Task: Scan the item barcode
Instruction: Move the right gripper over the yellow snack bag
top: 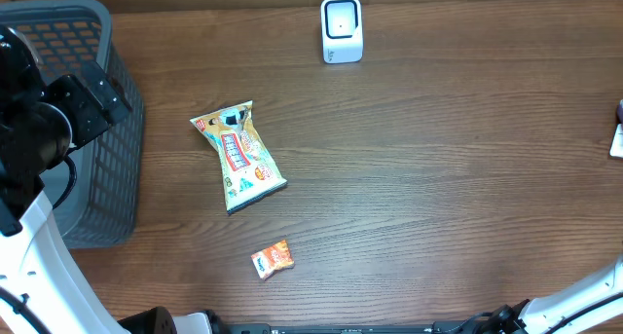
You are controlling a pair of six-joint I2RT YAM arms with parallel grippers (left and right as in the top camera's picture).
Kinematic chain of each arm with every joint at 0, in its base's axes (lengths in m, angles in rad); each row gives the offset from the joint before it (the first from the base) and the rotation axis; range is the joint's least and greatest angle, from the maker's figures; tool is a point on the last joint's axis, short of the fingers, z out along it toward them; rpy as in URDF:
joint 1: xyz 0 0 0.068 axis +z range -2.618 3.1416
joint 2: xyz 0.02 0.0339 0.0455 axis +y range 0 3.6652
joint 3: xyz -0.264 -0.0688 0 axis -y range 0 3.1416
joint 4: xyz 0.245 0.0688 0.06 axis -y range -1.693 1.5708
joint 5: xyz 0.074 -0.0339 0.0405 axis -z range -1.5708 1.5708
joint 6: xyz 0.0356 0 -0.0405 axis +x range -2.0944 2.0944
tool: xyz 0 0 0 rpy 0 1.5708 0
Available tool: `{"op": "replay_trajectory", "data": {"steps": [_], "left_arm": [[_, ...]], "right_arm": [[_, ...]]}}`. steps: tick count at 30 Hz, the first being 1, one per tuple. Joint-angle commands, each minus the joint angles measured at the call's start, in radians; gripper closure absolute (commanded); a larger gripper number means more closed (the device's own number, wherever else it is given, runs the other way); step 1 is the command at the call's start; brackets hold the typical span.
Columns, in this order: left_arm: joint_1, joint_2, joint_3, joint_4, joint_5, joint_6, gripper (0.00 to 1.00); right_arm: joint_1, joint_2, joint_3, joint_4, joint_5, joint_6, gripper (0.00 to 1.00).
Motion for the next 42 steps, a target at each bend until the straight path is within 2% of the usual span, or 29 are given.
{"op": "replay_trajectory", "data": {"steps": [1, 4, 8, 11, 15, 17, 21, 25, 27, 30, 33, 39, 42], "left_arm": [[0.006, -0.002, 0.004, 0.002, -0.010, -0.014, 0.00], [0.006, -0.002, 0.004, 0.002, -0.010, -0.014, 0.00], [0.006, -0.002, 0.004, 0.002, -0.010, -0.014, 0.00], [0.006, -0.002, 0.004, 0.002, -0.010, -0.014, 0.00], [0.006, -0.002, 0.004, 0.002, -0.010, -0.014, 0.00], [0.006, -0.002, 0.004, 0.002, -0.010, -0.014, 0.00], [0.006, -0.002, 0.004, 0.002, -0.010, -0.014, 0.00], [0.006, -0.002, 0.004, 0.002, -0.010, -0.014, 0.00], [0.006, -0.002, 0.004, 0.002, -0.010, -0.014, 0.00], [0.006, -0.002, 0.004, 0.002, -0.010, -0.014, 0.00], [0.006, -0.002, 0.004, 0.002, -0.010, -0.014, 0.00], [0.006, -0.002, 0.004, 0.002, -0.010, -0.014, 0.00], [0.006, -0.002, 0.004, 0.002, -0.010, -0.014, 0.00]], "right_arm": [[0.003, -0.080, 0.021, 0.005, -0.244, -0.070, 0.23], [0.020, -0.135, 0.021, 0.000, -0.399, -0.106, 0.21], [0.116, -0.233, 0.021, -0.022, -0.602, -0.326, 0.18], [0.236, -0.262, 0.021, -0.099, -0.655, -0.479, 0.14], [0.527, -0.261, -0.024, -0.195, -0.654, -0.686, 0.13], [0.652, -0.256, -0.051, -0.182, -0.654, -0.726, 0.13], [0.936, -0.246, -0.145, -0.043, -0.589, -0.679, 0.13], [1.254, -0.204, -0.260, 0.222, -0.414, -0.423, 0.13], [1.331, -0.172, -0.271, 0.291, -0.410, -0.385, 0.13], [1.424, -0.112, -0.272, 0.381, -0.405, -0.343, 0.13], [1.516, -0.020, -0.272, 0.484, -0.353, -0.290, 0.09], [1.550, 0.057, -0.275, 0.552, -0.306, -0.264, 0.08], [1.551, 0.083, -0.283, 0.562, -0.290, -0.251, 0.00]]}}
